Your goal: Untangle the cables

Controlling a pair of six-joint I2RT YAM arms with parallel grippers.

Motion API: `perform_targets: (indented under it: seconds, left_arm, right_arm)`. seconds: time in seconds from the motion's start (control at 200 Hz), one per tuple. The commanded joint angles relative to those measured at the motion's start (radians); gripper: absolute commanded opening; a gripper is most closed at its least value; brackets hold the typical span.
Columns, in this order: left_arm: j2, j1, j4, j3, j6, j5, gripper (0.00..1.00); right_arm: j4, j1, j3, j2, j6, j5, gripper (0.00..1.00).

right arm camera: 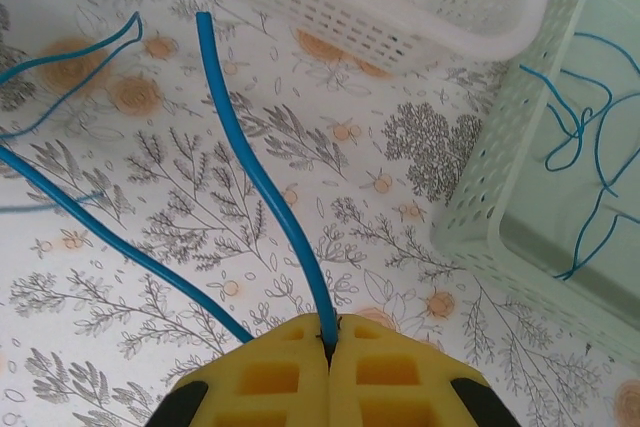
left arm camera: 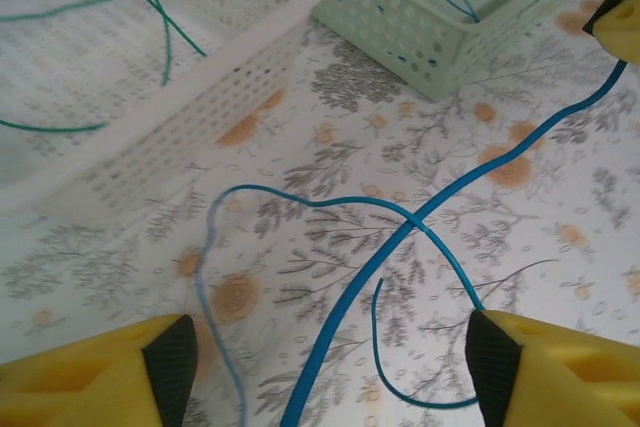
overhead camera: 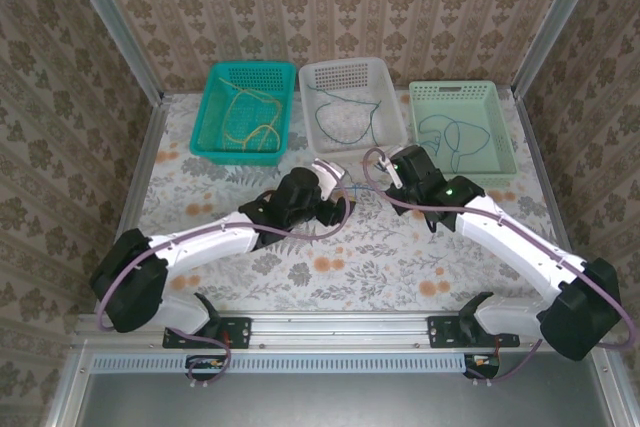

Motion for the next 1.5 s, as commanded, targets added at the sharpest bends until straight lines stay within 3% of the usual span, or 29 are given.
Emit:
perform_targets:
  seconds: [0.0, 0.195, 0.395, 0.46, 0.66, 0.89, 0.925, 1.005, 1.1, 1.235, 1.495]
  left_arm:
    - [-0.086, -0.002, -0.048, -0.032, 0.034, -0.165, 0.78]
    - [-0.211, -0.001, -0.108, -0.070, 0.116, -0.265, 0.84]
    - [-0.134, 0.000, -0.196, 0.023, 0.365, 0.044, 0.84]
    - [-0.069, -0.008, -0.255, 0.087, 0.439, 0.093, 0.82]
    - [0.101, -0.062, -0.346, 0.226, 0.580, -0.042, 0.77]
    - [0.175, -0.052, -0.293, 0.238, 0.562, -0.059, 0.58]
    - [0.181, -0.050, -0.290, 0.242, 0.557, -0.048, 0.50]
    - [0.192, -0.045, -0.286, 0.253, 0.532, -0.032, 0.19]
    - [0.199, -0.044, -0.273, 0.257, 0.493, -0.007, 0.03]
    - [0.194, -0.052, -0.244, 0.236, 0.427, -0.017, 0.00]
    - [0.188, -0.094, -0.221, 0.205, 0.329, -0.067, 0.00]
  right_arm:
    - [-0.045, 0.008, 0.040, 0.023, -0.020, 0.055, 0.00]
    - [-0.060, 0.008, 0.063, 0.046, -0.035, 0.080, 0.00]
    - [-0.059, 0.022, 0.072, 0.043, -0.073, 0.045, 0.00]
    - [-0.063, 0.022, 0.078, 0.045, -0.075, 0.045, 0.00]
    - [-0.081, 0.023, 0.105, 0.052, -0.077, 0.012, 0.00]
    - [-0.052, 0.023, 0.109, 0.005, -0.066, -0.065, 0.00]
    - [-0.047, 0.023, 0.106, -0.005, -0.062, -0.067, 0.00]
    - [-0.030, 0.017, 0.097, -0.026, -0.034, -0.068, 0.00]
    - [-0.007, -0.010, 0.089, -0.037, 0.065, -0.063, 0.00]
    - [0.081, -0.102, 0.025, -0.082, 0.350, -0.066, 0.00]
    - [0.286, -0.338, -0.173, -0.180, 0.857, -0.241, 0.00]
